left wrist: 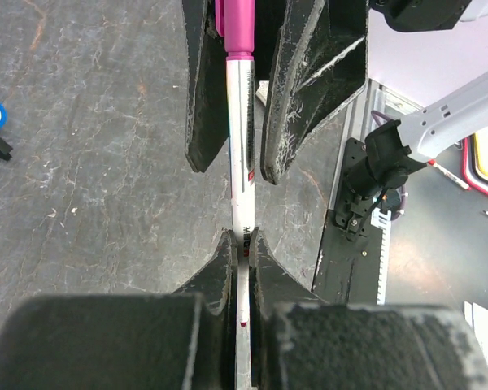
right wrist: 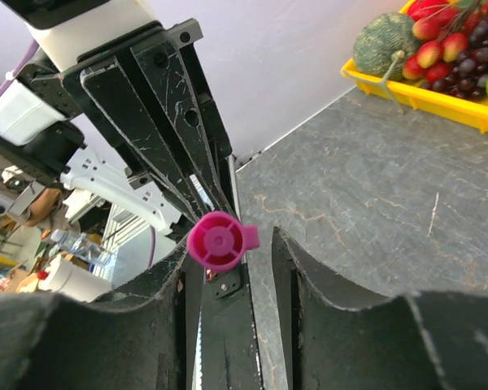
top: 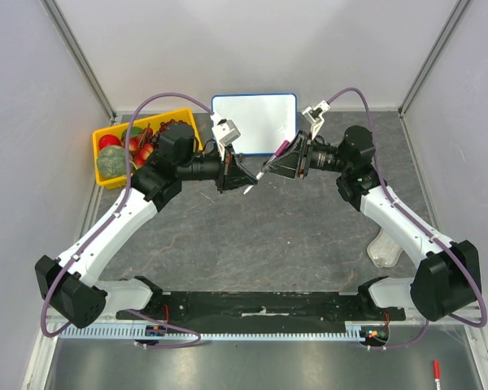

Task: Write a sentence on the whiteboard
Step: Pass from the left arm to the right

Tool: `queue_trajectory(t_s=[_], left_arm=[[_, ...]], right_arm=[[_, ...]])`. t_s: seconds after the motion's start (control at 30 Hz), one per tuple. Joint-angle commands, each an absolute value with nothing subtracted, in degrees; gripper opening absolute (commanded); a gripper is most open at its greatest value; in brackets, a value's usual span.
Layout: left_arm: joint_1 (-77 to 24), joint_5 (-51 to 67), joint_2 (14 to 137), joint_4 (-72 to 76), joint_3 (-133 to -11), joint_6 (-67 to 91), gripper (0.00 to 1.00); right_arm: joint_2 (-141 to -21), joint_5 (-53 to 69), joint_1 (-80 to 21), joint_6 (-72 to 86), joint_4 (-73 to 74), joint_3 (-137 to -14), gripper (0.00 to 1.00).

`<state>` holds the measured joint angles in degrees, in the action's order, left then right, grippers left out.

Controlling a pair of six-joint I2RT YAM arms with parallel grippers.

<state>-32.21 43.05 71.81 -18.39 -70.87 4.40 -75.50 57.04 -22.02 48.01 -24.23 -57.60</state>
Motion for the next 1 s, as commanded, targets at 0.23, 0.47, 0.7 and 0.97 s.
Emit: queue_trajectory(t_s=[0.23,0.47,0.7,0.97], left_arm=[[-31.9,48.2,71.0,-18.7,-71.9,1.9,0.02],[-32.0,49.1,71.0,-19.2,-71.6,1.7,0.02],[-31.9,49.4,71.0,-19.2,-71.4,1.5,0.02],[-31.9,49.2,71.3,-19.2,-71.2,1.2,0.02]], right_arm=[[-75.8,64.4,-22.5,46.2,-22.2,-60.9,0.36],[-76.0,65.1,-22.9,46.5,-22.1,-61.3,0.31],[-76.6,65.6,-23.6,49.0,-25.0,-60.8,0.28],[-77.0,66.5,-25.0,49.0,-24.9,-60.6,0.07]])
